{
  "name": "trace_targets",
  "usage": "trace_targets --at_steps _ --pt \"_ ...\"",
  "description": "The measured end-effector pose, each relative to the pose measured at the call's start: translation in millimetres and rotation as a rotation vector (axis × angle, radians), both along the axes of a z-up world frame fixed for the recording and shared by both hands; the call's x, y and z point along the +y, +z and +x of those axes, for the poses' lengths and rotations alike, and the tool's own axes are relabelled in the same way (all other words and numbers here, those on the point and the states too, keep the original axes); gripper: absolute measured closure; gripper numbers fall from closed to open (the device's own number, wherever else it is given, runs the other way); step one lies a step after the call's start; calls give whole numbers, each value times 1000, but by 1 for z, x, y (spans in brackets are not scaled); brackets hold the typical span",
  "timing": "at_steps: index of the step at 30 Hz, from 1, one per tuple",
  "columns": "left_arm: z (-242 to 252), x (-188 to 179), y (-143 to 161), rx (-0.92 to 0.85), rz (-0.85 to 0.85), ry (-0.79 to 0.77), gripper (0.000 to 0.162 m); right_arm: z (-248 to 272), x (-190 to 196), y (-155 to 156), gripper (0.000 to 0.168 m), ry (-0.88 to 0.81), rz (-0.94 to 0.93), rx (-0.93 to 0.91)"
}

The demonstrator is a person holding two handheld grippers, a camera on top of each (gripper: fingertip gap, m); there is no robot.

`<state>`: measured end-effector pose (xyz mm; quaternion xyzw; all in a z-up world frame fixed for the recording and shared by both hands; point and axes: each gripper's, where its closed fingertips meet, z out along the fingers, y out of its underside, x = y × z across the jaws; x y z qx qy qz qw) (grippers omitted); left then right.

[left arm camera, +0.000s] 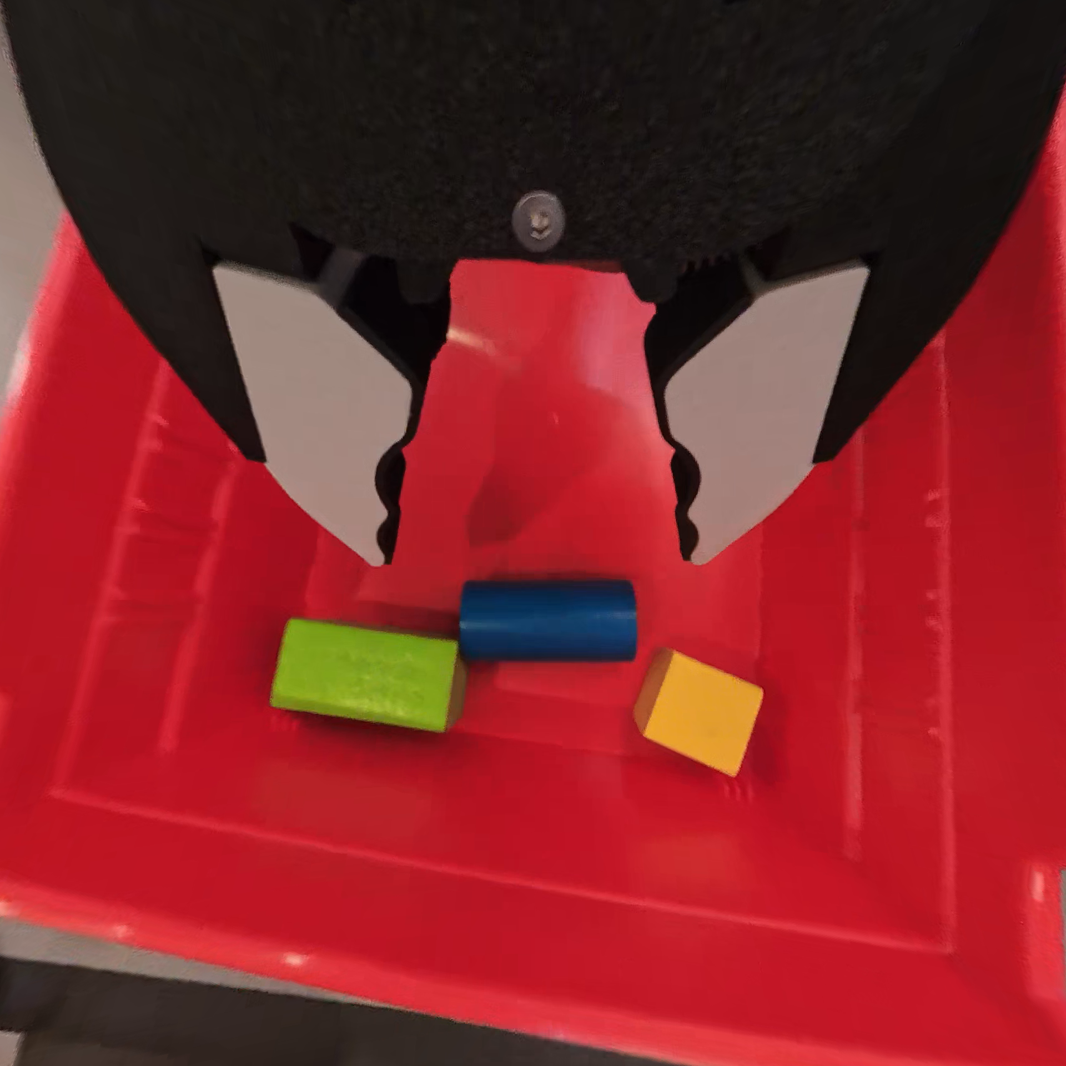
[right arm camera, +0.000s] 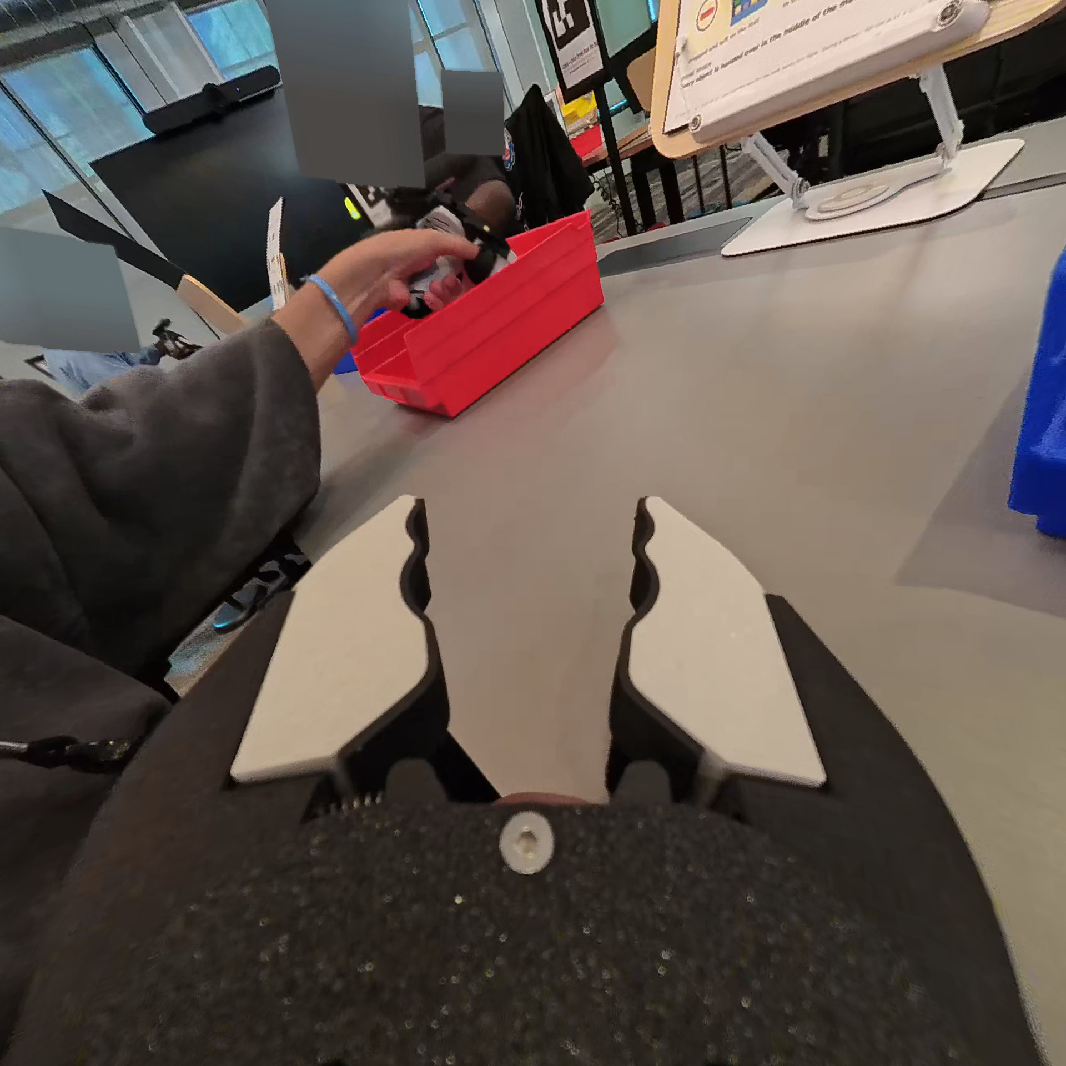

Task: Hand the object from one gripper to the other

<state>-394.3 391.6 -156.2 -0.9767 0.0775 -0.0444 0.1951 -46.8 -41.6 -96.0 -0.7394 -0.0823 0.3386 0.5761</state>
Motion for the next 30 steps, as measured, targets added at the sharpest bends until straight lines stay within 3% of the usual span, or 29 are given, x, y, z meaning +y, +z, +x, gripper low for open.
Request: trace_targets --at_steps 6,7,13,19,24,27,30 --pt "1 10 -36 27 -80 -31 76 1 1 -3 101 -3 -7 -20" --pt "0 12 -37 25 -71 -30 90 1 1 -3 101 -3 -5 -22" --pt "-2 -1 -28 -32 -64 -34 91 -1 1 -5 101 1 -10 -20" --pt "4 -43 49 -471 63 -75 91 3 3 -4 102 12 3 -53" --pt "24 -106 129 -987 112 -135 91 3 24 17 104 47 44 -41" --pt "47 -145 159 -1231 68 -171 91 -9 50 32 103 90 91 -88" --pt "88 -179 170 -1392 -31 -220 92 -33 81 46 103 172 151 -226"
